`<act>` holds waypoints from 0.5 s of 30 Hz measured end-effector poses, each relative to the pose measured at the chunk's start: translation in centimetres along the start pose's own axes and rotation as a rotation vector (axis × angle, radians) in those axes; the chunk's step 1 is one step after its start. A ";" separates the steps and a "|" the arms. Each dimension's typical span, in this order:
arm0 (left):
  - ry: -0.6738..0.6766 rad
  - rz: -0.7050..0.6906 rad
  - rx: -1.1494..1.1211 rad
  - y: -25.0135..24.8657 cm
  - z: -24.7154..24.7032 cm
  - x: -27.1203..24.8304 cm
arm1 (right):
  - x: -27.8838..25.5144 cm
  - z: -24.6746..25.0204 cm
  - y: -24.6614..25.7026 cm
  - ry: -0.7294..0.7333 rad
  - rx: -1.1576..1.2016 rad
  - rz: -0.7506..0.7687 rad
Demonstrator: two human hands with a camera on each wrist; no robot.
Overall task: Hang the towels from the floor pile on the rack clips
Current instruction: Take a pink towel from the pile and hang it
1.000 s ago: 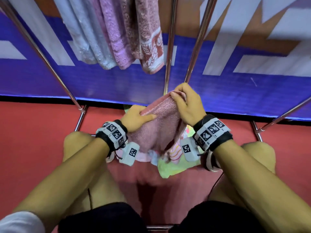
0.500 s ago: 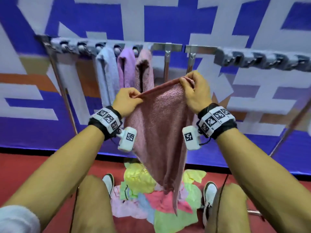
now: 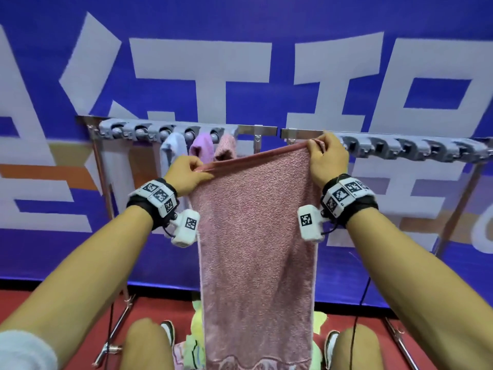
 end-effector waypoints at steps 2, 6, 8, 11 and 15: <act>0.018 0.066 -0.018 1.8 0.1 0.3 | 0.6 0.1 -1.2 0.046 -0.047 -0.102; -0.024 0.178 -0.246 3.3 0.3 0.4 | 0.9 -0.9 -2.5 0.241 -0.138 -0.179; -0.024 0.255 -0.421 2.4 -0.6 0.2 | 0.2 -1.7 -2.5 0.310 -0.156 -0.206; 0.086 0.273 -0.569 -0.1 -3.4 0.1 | -1.6 -4.2 -2.0 0.464 -0.017 -0.263; 0.161 0.084 -0.490 -5.0 -6.1 -0.8 | -4.2 -6.9 0.1 0.613 0.218 -0.306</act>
Point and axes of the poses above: each hand's wrist, its own x-axis towards the middle knuckle, its own z-axis out of the back of the hand, y = z × x, the point moved 7 cm from there along x, towards the middle knuckle, and after that the axes turned 8 degrees about x, right-handed, at the moved point
